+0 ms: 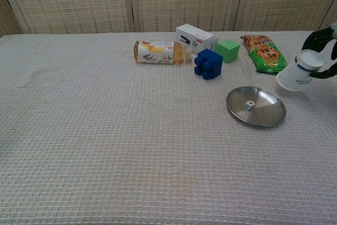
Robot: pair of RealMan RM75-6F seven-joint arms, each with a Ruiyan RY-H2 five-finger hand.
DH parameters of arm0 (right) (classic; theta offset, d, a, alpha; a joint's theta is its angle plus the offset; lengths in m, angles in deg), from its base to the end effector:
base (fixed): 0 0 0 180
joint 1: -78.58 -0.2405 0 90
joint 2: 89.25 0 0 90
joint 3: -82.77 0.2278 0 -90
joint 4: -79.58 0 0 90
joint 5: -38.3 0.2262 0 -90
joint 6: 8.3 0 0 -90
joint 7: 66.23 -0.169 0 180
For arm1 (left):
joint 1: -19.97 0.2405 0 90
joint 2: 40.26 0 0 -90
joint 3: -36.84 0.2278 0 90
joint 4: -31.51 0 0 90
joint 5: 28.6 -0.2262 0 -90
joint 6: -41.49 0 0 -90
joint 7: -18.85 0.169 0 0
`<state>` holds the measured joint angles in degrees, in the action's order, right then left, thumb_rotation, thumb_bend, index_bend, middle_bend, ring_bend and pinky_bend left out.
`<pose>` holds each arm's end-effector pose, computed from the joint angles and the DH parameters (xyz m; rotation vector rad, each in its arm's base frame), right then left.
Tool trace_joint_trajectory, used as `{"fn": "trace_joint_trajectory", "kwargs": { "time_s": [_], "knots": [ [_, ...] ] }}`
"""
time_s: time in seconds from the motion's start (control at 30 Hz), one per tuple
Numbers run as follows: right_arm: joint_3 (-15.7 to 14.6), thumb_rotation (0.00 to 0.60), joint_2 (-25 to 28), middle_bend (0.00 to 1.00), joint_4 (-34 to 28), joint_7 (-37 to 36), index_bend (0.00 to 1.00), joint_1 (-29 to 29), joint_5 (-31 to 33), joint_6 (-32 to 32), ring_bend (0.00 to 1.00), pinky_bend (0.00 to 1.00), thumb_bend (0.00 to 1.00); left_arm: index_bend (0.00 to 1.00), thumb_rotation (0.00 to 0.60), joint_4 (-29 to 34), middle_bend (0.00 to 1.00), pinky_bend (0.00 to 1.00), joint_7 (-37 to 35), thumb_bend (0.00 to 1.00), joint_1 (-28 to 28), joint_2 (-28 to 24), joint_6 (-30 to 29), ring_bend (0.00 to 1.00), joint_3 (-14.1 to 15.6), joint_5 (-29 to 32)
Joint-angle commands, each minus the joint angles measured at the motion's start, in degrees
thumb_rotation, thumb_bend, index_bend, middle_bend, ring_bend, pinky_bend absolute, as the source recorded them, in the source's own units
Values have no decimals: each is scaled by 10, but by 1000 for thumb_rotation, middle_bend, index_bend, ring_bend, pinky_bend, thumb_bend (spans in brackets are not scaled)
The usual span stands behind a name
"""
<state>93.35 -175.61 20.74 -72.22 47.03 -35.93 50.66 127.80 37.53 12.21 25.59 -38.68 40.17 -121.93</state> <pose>-0.2766 -0.3839 0.0499 1.5216 -0.9401 0.8872 -0.2577 0.1878 0.0795 -1.7150 -0.7393 -0.7336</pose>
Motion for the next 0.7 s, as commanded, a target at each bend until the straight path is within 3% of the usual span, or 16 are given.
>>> {"fn": "trace_joint_trajectory", "kwargs": {
  "time_s": [0.03,0.13,0.27,0.7],
  "knots": [
    [-4,600,66,425,-139,11,535,14,-16,16,310,454,109,98,600,0,170,383,1,454,0,0,0,243,0,0],
    [-6,600,89,425,-200,-8,535,14,-29,15,310,473,109,98,600,0,170,383,1,454,0,0,1,244,1,-1],
    [-9,600,92,426,-209,-38,535,5,-34,-8,311,491,109,98,600,1,170,383,-1,454,0,-1,0,244,0,0],
    [-24,600,33,426,-120,-39,535,-21,-12,-73,311,491,110,98,600,2,170,384,-4,454,1,-3,-2,243,1,0]
  ]
}}
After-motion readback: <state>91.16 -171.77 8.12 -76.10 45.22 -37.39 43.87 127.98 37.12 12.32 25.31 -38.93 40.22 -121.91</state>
